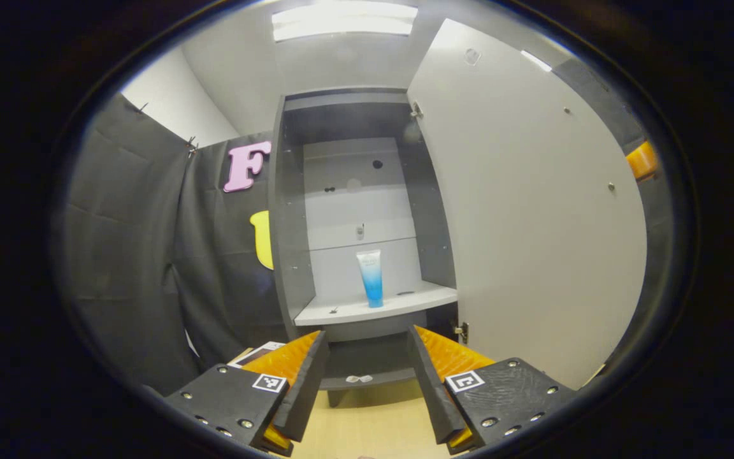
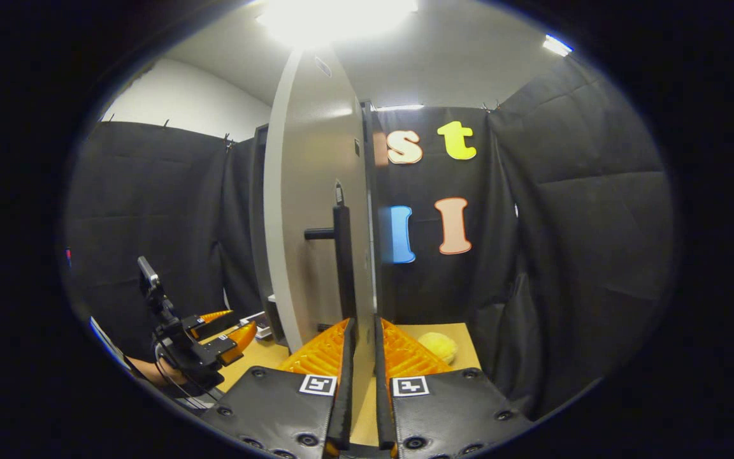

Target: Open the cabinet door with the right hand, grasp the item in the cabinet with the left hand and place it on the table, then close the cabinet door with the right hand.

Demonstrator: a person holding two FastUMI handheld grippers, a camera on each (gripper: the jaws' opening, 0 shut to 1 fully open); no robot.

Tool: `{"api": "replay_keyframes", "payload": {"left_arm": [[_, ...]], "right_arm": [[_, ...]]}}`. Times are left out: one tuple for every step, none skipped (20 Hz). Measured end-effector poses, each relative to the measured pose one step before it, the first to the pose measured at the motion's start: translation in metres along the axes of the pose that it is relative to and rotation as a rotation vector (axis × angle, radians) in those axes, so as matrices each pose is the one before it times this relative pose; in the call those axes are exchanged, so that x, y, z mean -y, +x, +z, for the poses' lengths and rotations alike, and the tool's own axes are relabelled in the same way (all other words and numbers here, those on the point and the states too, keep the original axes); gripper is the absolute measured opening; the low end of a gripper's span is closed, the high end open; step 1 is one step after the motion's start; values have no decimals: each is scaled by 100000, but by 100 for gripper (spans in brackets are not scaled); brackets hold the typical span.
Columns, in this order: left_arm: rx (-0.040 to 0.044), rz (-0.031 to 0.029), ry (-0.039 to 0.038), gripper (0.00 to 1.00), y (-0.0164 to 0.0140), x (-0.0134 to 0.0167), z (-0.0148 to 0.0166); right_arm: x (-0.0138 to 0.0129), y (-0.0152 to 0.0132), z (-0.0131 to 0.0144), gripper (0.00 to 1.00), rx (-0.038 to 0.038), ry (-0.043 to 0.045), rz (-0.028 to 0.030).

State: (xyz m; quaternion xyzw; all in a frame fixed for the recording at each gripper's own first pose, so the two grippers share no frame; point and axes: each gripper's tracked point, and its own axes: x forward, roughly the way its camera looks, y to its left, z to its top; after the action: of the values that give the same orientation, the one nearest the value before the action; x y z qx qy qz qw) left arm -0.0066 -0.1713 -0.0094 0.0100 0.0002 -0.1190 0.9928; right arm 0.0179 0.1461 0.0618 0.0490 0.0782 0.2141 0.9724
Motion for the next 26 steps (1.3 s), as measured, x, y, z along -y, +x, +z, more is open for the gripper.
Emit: {"api": "replay_keyframes", "payload": {"left_arm": [[271,-160,-395,75,426,734,158],[413,22,-1,76,365,755,277],[342,308,242,75,112,702,168],[348,386,183,75,252,711,245],[-97,526,41,75,182,639,65],[-116,448,-244,75,148,580,107],[-170,162,-268,75,431,596,85],[-469,45,31,75,192,493,227],[-84,-155,364,75,308,305,204],[781,191,728,75,302,129,571],[894,29,682,75,344,90,602],[863,181,696,75,621,-40,588],[720,269,382,75,601,-211,301],[653,165,-47,75,832,-255,264],[447,132,-369,75,992,-215,194],[567,26,-630,75,915,-291,213],[866,6,-683,75,1108,-327,209],[826,-71,-235,75,1056,-384,264],[377,244,228,75,1038,-405,115],[495,198,182,75,1170,-276,146],[474,55,7,75,1125,-259,-88],[354,-277,-51,75,1042,-247,58],[219,-341,-56,75,1097,-193,-52],[246,-441,-113,75,995,-178,-116],[234,-463,-279,75,889,-160,-113],[171,-340,-467,75,757,-76,-148]], "right_arm": [[618,-892,-242,18,-502,735,-1355],[367,-554,-477,20,-785,939,-1627],[922,-574,-301,25,-653,676,-1590],[762,-194,-597,29,-538,-26,-1615],[1101,-379,-262,52,-89,-363,-2126],[1039,-52,-445,76,-152,-573,-2922],[1200,-133,-219,99,149,-273,-3271],[1046,319,-564,97,157,59,-3456],[988,96,-343,97,301,373,-2427],[496,424,-666,97,220,430,-1550],[715,414,-472,98,-146,325,-1354],[496,762,-450,98,-477,371,-1652],[589,458,-228,98,-651,178,-1707],[89,698,-101,98,-294,166,-1558],[204,488,-164,98,-714,330,-1044],[-248,645,-414,97,-1124,408,-754],[120,517,-264,98,-1065,368,-1421],[151,500,-165,98,-942,337,-1934],[51,420,35,98,-465,225,-1553],[-244,410,23,98,-112,1,-1102],[52,222,210,98,189,-106,-1477],[-83,253,69,98,336,248,-1926],[29,289,210,98,305,752,-1396],[-326,342,239,98,449,911,-739],[-149,302,275,98,385,655,-650],[-267,348,98,98,317,123,-1212]]}}
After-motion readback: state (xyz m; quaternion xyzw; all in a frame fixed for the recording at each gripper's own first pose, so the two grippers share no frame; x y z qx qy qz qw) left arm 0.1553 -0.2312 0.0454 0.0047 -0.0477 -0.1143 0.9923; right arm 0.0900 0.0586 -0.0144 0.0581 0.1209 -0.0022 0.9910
